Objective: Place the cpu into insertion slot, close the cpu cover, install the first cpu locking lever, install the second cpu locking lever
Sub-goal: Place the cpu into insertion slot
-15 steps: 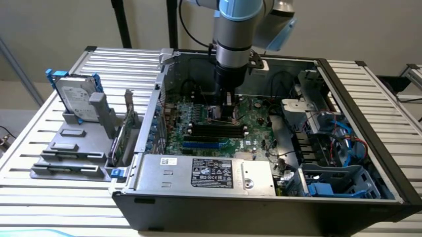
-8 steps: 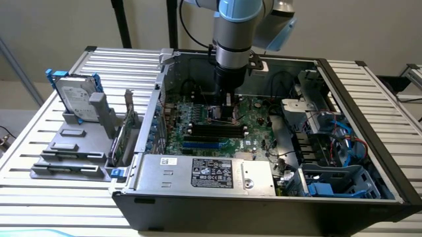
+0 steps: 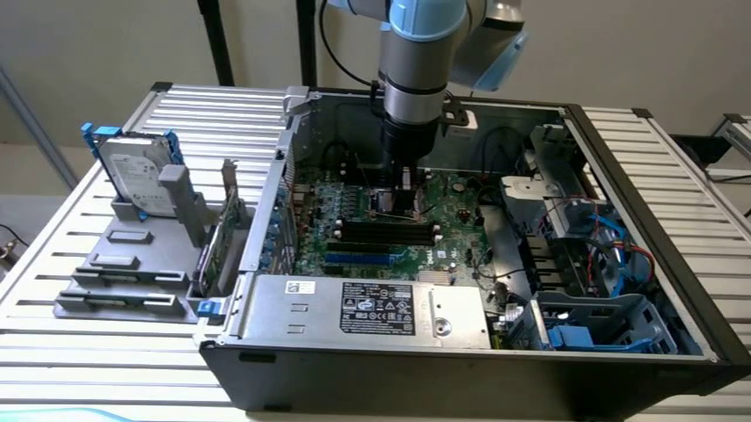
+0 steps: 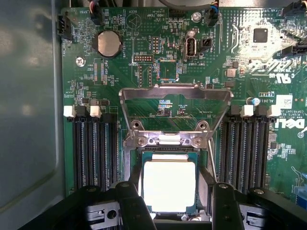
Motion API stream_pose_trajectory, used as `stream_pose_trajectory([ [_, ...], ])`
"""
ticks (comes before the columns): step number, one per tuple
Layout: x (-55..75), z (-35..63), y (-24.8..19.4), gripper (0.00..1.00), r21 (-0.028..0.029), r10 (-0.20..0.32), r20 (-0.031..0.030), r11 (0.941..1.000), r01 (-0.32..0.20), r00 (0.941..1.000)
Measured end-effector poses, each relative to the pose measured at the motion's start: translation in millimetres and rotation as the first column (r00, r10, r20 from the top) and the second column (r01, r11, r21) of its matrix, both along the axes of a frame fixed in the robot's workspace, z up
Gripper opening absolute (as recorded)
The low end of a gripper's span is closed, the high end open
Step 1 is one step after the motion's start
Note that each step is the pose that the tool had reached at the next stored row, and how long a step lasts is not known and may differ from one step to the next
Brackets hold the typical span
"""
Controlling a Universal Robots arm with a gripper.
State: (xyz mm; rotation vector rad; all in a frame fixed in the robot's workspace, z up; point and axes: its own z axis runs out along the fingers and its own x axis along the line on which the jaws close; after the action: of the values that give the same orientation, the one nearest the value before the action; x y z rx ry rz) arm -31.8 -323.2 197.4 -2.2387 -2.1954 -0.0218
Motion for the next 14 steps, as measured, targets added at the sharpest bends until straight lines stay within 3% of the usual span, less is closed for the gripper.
stream_pose_trajectory([
  [14,-0.1,-1.5,0.0,0.54,0.0000,-0.007,0.0000,1.0000,0.007,1.0000],
])
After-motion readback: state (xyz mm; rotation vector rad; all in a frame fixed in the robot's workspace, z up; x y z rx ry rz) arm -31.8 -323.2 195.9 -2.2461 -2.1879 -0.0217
